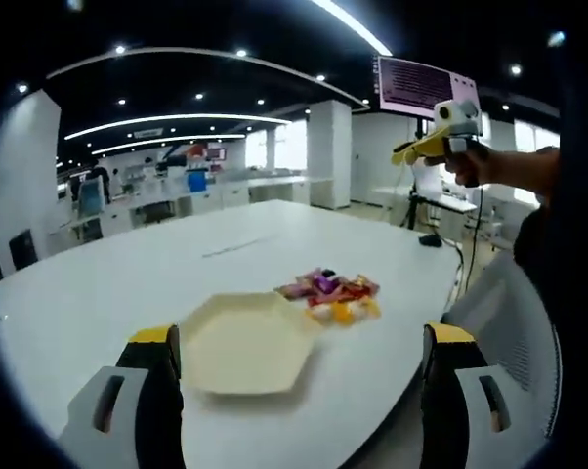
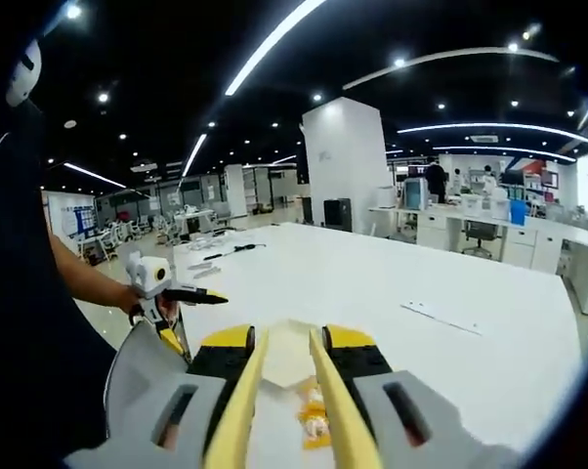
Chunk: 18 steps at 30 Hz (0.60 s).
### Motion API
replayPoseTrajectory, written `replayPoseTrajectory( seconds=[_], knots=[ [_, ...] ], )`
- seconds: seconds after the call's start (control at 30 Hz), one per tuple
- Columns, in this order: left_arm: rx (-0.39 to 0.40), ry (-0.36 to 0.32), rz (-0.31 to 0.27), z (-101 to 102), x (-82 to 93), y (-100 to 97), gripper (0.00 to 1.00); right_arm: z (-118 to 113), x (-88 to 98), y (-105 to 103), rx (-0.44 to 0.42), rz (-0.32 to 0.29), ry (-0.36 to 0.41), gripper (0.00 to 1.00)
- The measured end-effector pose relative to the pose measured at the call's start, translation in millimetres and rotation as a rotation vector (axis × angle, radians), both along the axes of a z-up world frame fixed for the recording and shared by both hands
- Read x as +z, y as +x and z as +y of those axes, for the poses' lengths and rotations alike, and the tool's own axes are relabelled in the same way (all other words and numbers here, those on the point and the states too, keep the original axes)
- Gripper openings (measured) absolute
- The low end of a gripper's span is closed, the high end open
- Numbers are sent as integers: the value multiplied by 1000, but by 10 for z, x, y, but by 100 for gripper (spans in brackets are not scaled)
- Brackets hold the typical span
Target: Place the target food into the container with the food tongs after gripping and lifting it, then release it inside without dropping or visibly crushing the food.
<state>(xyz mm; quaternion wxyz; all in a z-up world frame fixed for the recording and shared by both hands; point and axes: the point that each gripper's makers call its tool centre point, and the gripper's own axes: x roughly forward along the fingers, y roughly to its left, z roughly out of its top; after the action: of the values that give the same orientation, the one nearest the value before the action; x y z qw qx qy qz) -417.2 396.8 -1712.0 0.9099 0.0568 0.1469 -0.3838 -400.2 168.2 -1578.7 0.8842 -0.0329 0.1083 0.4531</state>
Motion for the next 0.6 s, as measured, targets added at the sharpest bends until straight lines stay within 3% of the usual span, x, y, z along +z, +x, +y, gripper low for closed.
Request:
replayPoseTrajectory(
  seconds=[0.27, 0.5, 0.6],
  knots=[
    [12, 38, 58, 60, -352, -104, 100, 13, -123, 67, -17, -8, -36, 26],
    [-10, 32, 80, -31, -370, -78, 100, 3, -199, 98, -34, -4, -54, 27],
    [-33, 12, 54, -117, -283, -77, 100, 18, -229, 80, -29, -4, -67, 27]
  ],
)
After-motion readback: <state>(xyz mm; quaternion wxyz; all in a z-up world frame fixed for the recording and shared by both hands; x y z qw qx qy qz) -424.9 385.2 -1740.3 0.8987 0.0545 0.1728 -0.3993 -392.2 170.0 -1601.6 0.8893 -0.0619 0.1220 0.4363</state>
